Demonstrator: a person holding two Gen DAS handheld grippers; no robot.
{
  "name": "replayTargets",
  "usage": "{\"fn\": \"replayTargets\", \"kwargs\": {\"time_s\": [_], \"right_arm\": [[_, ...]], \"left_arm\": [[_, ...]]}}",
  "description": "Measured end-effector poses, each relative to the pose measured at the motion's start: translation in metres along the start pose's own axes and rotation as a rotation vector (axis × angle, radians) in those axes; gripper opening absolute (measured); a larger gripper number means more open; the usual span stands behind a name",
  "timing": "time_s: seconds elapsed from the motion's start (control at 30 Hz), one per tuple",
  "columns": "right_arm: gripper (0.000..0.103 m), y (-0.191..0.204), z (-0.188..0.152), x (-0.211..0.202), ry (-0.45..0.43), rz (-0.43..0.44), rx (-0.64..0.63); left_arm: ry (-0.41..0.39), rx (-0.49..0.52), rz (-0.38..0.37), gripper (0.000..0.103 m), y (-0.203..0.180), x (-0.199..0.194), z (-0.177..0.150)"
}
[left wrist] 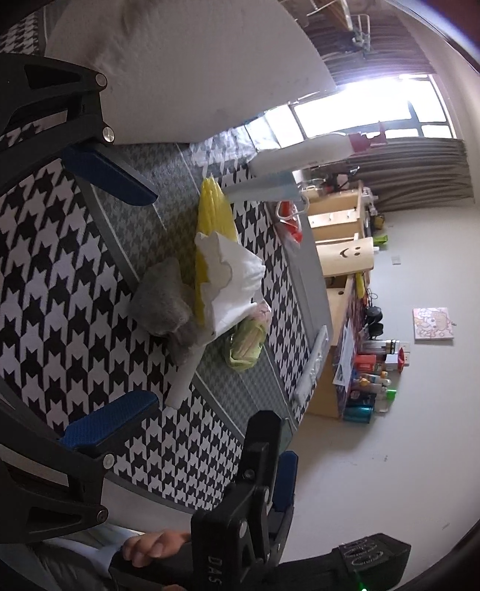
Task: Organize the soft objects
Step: 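Grasp the grey towel with the left gripper while the right gripper grasps the clear plastic bag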
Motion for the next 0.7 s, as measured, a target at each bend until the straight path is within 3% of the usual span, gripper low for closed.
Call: {"fn": "replayTargets", "kwargs": {"time_s": [0.13, 0.37, 0.7], "right_arm": [[0.102, 0.001, 0.001, 0.010, 0.037, 0.007, -0.008], [0.102, 0.002, 0.006, 0.016, 0.063, 0.017, -0.042], [0.102, -0.001, 0.008, 0.033, 0.132, 0.009, -0.079]], "left_arm": [[0.016, 0.005, 0.004, 0.097, 0.000, 0.013, 0.003], [0.059, 0.008, -0.029, 0.077, 0.000, 0.034, 0.005], [0.072, -0.011, -0.067, 0.062, -0.004, 0.046, 0.011]]}}
Point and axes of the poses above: each gripper's, at about its wrist camera, not at the fingertips, and x roughly the way its jaws point, y to its left, z to its top, the point moved 8 cm from there along x, roughly the way its jaws point, and after that the axes turned 7 degrees about y, right-handed, at the moved point
